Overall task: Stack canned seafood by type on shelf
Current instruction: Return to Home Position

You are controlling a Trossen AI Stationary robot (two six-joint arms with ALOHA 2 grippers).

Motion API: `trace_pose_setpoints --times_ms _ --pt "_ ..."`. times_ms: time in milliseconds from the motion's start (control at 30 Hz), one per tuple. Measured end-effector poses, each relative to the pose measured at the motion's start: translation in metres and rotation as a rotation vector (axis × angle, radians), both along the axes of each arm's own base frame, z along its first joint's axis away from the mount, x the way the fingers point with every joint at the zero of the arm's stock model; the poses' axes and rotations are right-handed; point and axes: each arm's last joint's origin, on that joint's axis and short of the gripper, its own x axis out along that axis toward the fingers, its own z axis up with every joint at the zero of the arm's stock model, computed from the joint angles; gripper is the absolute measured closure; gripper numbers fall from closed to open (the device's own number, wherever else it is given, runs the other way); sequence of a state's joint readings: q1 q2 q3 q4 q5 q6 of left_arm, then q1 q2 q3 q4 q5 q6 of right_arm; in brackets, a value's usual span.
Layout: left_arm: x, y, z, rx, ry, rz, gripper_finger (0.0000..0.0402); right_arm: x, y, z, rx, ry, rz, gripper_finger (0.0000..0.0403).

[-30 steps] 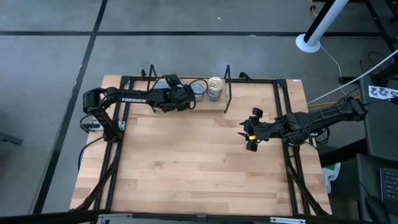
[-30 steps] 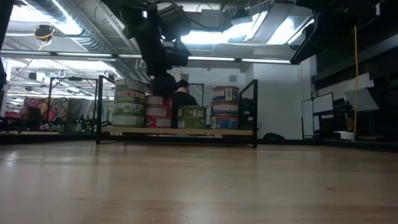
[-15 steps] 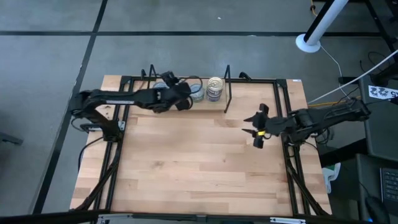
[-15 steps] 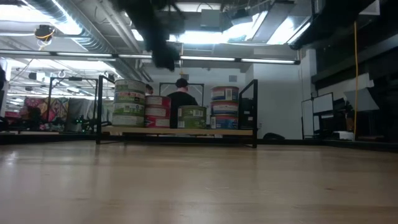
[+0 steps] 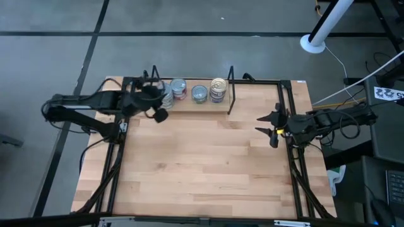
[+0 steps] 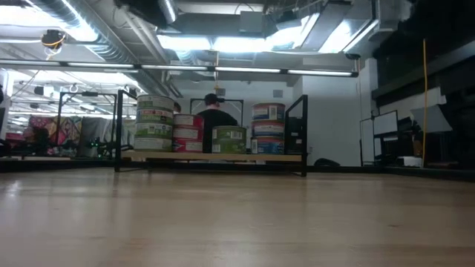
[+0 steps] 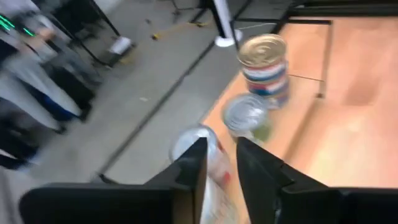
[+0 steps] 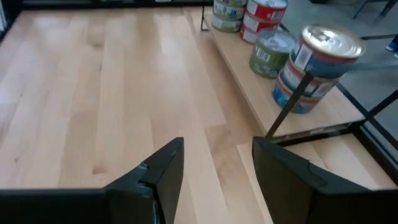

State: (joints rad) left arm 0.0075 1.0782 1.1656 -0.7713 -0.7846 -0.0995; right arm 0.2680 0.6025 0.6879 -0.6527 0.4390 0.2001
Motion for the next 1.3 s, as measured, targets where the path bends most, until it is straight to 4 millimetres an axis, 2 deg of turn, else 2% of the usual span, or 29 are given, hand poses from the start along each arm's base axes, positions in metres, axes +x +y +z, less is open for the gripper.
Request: trace_pose_setpoints --times_ms 133,300,500,667,833,967,1100,1300 --pt "-0.022 -0.011 -0.001 -0.109 -0.07 0.01 0.0351 -0.002 -0.001 -0.011 -0.01 0.015 -0.012 0.0212" --pt "-0.035 -0.022 -0.028 -0.17 -0.083 -0.002 0.0392 -0.003 -0.001 -0.02 -0.021 0.024 -0.017 0.0236" --pt "-0.044 -0.032 -0.073 -0.179 -0.128 -0.032 0.0393 -0.006 -0.002 -0.029 -0.027 0.041 -0.016 0.0318" --pt "-0.063 -0.031 -0.105 -0.18 -0.238 -0.025 0.0399 -0.013 -0.004 -0.025 -0.035 0.001 0.008 0.0394" --pt "-0.083 -0.026 -0.135 -0.226 -0.376 -0.015 0.0397 -0.029 -0.008 -0.016 -0.014 -0.098 0.024 0.0376" --pt "-0.091 -0.024 -0.151 -0.207 -0.489 -0.065 0.04 -0.045 -0.012 -0.011 0.013 -0.203 0.023 0.0373" --pt "-0.094 -0.025 -0.166 -0.197 -0.614 -0.19 0.0399 -0.049 -0.013 -0.019 0.033 -0.337 0.03 0.0386" --pt "-0.095 -0.029 -0.184 -0.15 -0.783 -0.424 0.0399 -0.038 -0.009 -0.042 -0.013 -0.537 0.096 0.0398"
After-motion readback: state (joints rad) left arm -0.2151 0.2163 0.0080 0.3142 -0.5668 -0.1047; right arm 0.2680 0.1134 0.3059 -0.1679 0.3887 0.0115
